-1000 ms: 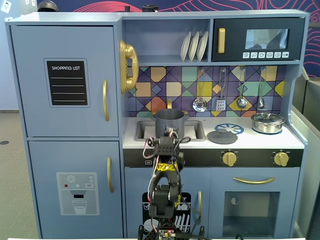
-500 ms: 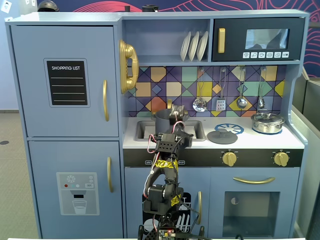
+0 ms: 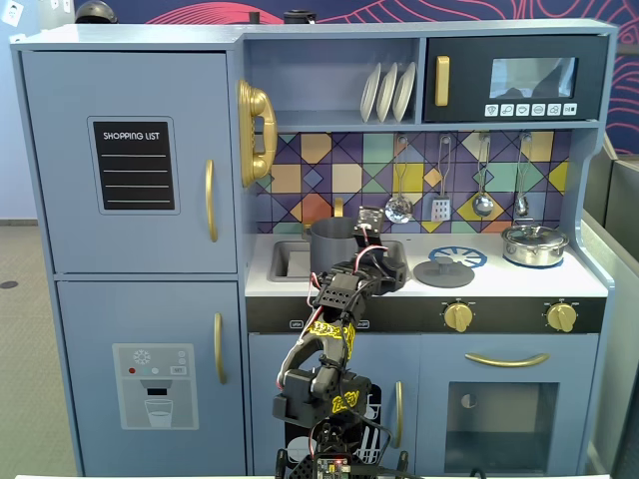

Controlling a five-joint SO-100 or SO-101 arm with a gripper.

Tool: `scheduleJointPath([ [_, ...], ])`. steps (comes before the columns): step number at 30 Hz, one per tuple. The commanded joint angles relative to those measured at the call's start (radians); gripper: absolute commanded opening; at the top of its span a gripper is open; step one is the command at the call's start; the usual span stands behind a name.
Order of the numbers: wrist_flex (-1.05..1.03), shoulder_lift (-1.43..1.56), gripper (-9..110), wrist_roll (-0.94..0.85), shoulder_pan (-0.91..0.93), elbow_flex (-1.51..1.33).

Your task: Pick up the lid from the counter and put it on the gray recipient

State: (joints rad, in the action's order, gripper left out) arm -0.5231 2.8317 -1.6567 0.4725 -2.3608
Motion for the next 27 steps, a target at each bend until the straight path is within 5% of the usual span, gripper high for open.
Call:
scheduleJointPath([
  [1, 0.101, -0.067, 1, 0.000, 0.092, 0.012],
  [4, 0.296, -0.161, 16, 0.124, 0.124, 0.002],
  [11, 0.598, -0.351, 26, 0.149, 0.133, -0.032],
  [27, 0.816, -0.712, 25, 0.091, 0.135, 0.109],
])
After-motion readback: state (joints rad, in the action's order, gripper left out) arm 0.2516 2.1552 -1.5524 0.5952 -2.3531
